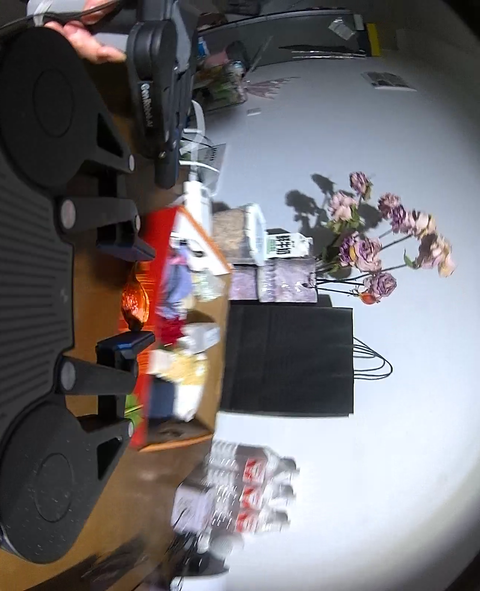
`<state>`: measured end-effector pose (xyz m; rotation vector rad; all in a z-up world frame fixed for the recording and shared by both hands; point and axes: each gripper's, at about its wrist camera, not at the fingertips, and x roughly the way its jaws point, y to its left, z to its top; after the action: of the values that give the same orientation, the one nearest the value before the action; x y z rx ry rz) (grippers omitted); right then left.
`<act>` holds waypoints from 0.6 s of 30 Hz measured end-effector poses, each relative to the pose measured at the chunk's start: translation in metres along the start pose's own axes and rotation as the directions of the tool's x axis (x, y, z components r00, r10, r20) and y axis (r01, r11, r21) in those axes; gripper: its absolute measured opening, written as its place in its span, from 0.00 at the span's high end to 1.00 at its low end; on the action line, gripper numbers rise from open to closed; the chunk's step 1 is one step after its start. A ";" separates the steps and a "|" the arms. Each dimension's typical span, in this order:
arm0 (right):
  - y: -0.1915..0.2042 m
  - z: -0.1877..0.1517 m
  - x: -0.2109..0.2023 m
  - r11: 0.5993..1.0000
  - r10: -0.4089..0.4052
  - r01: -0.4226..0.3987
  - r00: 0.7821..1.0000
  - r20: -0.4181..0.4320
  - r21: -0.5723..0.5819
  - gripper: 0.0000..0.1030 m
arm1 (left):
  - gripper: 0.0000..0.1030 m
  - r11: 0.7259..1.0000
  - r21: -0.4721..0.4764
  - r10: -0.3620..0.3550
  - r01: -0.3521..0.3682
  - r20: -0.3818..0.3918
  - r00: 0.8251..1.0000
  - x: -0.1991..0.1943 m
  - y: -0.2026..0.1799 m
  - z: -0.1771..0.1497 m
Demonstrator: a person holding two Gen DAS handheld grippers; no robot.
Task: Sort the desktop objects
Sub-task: 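Carry the orange item into the box and open the right tool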
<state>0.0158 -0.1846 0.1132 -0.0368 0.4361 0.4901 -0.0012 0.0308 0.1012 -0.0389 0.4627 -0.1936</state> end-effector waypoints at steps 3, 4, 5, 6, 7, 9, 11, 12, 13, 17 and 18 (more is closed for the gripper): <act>-0.018 0.037 0.063 0.998 0.031 -0.028 0.998 -0.048 0.054 0.61 | 0.97 1.000 0.001 0.012 -0.012 -0.035 0.999 0.050 0.021 0.038; -0.023 0.046 0.085 0.996 0.036 -0.030 0.997 -0.075 0.080 0.61 | 0.97 1.000 0.014 0.020 -0.019 -0.049 0.999 0.066 0.025 0.048; -0.030 0.057 0.113 0.993 0.041 -0.028 0.993 -0.110 0.116 0.61 | 0.97 0.999 0.009 0.035 -0.034 -0.066 0.997 0.086 0.031 0.057; -0.034 0.064 0.135 0.991 0.038 -0.019 0.990 -0.139 0.134 0.61 | 0.97 0.999 0.015 0.041 -0.040 -0.096 0.994 0.107 0.036 0.065; -0.036 0.070 0.156 0.991 0.039 -0.018 0.986 -0.164 0.133 0.61 | 0.97 0.999 0.004 0.053 -0.053 -0.124 0.991 0.123 0.041 0.070; -0.041 0.080 0.200 0.987 0.025 0.009 0.978 -0.205 0.161 0.61 | 0.97 0.998 0.001 0.069 -0.070 -0.175 0.982 0.156 0.049 0.076; -0.044 0.088 0.239 0.985 0.015 0.030 0.968 -0.252 0.173 0.61 | 0.97 0.993 0.033 0.119 -0.114 -0.209 0.971 0.185 0.050 0.076; -0.043 0.090 0.254 0.985 -0.003 0.049 0.963 -0.270 0.167 0.61 | 0.96 0.990 0.040 0.139 -0.134 -0.224 0.965 0.198 0.051 0.077; -0.043 0.092 0.267 0.985 -0.018 0.064 0.960 -0.279 0.158 0.60 | 0.96 0.991 0.028 0.135 -0.132 -0.242 0.961 0.210 0.054 0.078; -0.038 0.097 0.299 0.988 -0.085 0.119 0.950 -0.302 0.098 0.41 | 0.91 0.987 -0.024 0.146 -0.158 -0.269 0.952 0.241 0.067 0.086; -0.037 0.097 0.300 0.989 -0.100 0.129 0.946 -0.307 0.075 0.41 | 0.80 0.986 -0.027 0.150 -0.164 -0.284 0.947 0.246 0.070 0.089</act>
<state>0.3095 -0.0695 0.0748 -0.0465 0.7537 0.3483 0.2669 0.0511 0.0664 -0.0240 0.7521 -0.0294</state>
